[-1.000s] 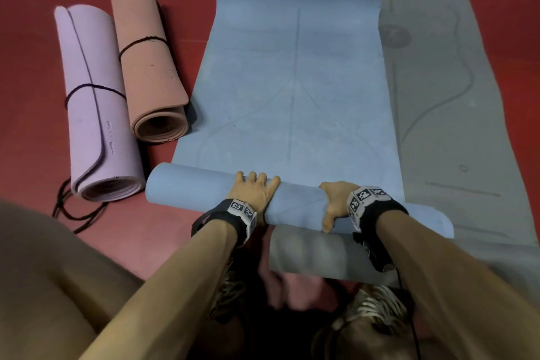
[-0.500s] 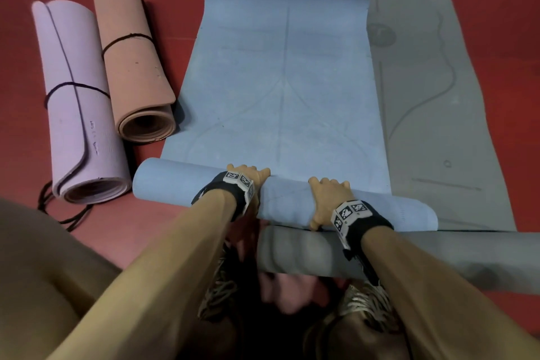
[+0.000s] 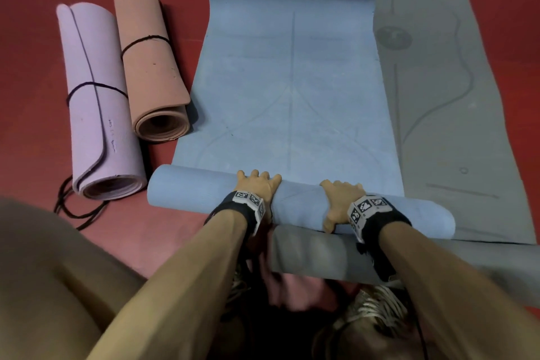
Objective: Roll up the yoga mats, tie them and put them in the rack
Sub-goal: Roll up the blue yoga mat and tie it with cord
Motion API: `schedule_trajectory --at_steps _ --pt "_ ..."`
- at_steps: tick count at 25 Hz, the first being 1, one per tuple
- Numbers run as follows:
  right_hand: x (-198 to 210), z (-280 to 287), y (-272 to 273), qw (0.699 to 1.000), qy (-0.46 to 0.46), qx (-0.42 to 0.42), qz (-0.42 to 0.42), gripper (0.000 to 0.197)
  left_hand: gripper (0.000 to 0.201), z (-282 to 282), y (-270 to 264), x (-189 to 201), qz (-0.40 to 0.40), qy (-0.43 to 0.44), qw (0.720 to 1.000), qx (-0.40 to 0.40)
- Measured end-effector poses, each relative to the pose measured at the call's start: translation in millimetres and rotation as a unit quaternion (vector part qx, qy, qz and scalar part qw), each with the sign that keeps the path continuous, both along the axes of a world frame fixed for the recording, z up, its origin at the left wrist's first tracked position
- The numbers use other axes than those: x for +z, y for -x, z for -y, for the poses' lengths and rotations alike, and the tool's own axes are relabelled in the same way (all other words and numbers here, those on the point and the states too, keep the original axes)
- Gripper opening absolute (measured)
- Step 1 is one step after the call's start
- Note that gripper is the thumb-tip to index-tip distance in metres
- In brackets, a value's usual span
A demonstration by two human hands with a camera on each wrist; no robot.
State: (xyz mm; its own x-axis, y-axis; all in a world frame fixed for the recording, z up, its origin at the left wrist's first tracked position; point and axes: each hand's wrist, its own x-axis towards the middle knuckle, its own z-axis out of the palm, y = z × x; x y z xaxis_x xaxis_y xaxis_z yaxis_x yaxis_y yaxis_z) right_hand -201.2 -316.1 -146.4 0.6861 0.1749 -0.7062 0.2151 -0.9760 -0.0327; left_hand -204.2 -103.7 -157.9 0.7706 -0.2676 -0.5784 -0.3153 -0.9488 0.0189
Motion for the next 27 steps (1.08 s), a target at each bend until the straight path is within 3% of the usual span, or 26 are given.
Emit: schedule_trajectory --at_steps 4,7,10,13,17,21,27 --pt "-2 -1 25 0.993 0.010 0.033 0.109 0.102 0.065 3 -20 6 -0.042 -0.016 0.999 -0.001" --pt "-4 -4 22 0.992 0.007 0.021 0.121 0.092 0.071 5 -29 7 -0.072 -0.018 0.997 0.006" --pt "-2 -5 11 0.994 0.008 0.021 0.106 0.077 0.084 -1 -17 0 -0.021 -0.010 1.000 0.011" --pt "1 -6 -3 0.997 0.016 0.026 0.067 0.082 0.097 -3 5 -4 0.050 0.001 0.999 0.012" --pt "10 -10 -31 1.000 0.020 0.010 -0.016 0.090 0.097 1 21 -7 0.117 -0.012 0.993 0.024" --pt "4 -7 -22 1.000 0.022 0.008 0.005 0.092 0.096 -1 13 -6 0.091 -0.010 0.996 0.007" --pt "-1 -7 15 0.993 0.024 0.030 0.110 0.095 0.075 -4 -17 1 0.022 -0.001 1.000 -0.005"
